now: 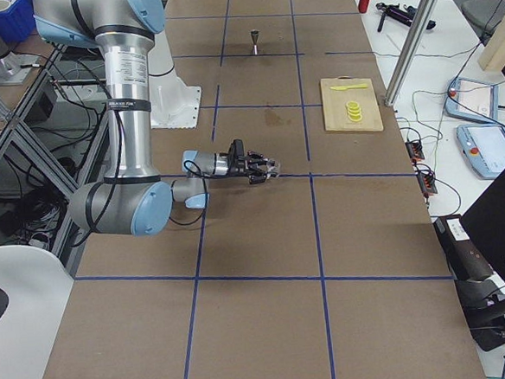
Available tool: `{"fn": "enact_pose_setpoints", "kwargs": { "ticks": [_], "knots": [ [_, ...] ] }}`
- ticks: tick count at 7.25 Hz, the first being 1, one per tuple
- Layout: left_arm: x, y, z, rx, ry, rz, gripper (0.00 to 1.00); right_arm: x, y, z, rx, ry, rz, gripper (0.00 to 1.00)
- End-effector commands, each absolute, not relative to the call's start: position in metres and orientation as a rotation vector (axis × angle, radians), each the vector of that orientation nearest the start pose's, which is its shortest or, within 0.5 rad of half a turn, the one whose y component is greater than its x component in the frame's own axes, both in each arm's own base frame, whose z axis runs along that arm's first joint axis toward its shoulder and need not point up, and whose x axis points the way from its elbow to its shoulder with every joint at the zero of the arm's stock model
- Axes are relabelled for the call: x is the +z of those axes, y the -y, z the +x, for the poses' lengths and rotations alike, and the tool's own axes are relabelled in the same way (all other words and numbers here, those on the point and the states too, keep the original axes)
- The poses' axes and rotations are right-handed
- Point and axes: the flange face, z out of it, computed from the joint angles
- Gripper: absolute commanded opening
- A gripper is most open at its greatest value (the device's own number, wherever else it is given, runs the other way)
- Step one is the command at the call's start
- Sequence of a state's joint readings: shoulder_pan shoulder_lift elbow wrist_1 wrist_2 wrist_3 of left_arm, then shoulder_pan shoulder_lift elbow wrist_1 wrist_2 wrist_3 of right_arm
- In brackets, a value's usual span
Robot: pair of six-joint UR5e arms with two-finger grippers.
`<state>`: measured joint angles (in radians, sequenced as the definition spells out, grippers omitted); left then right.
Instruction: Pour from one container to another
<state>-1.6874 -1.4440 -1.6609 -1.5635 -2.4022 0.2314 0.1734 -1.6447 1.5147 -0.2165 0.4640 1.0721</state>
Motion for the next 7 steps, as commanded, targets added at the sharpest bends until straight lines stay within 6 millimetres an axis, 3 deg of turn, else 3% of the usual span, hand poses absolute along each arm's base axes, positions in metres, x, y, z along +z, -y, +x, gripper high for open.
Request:
{"fn": "enact_pose_setpoints", "kwargs": {
  "ticks": [1,4,5,7],
  "knots": [
    [0.6707,0.4246,-0.1098,0.089,-0.826,0.101,1.0,0.5685,0.2851,-0.3952,0.383,0.697,1.239,0.0],
    [0.6736,0.4248,-0.1099,0.089,-0.827,0.098,1.0,0.5713,0.2784,-0.3999,0.366,0.701,1.233,0.0],
    [0.6745,0.4253,-0.1099,0.088,-0.827,0.096,1.0,0.5713,0.2778,-0.4004,0.365,0.702,1.233,0.05],
    [0.6745,0.4253,-0.1099,0.087,-0.827,0.096,1.0,0.5714,0.2771,-0.4009,0.363,0.704,1.231,0.31]
  ]
}}
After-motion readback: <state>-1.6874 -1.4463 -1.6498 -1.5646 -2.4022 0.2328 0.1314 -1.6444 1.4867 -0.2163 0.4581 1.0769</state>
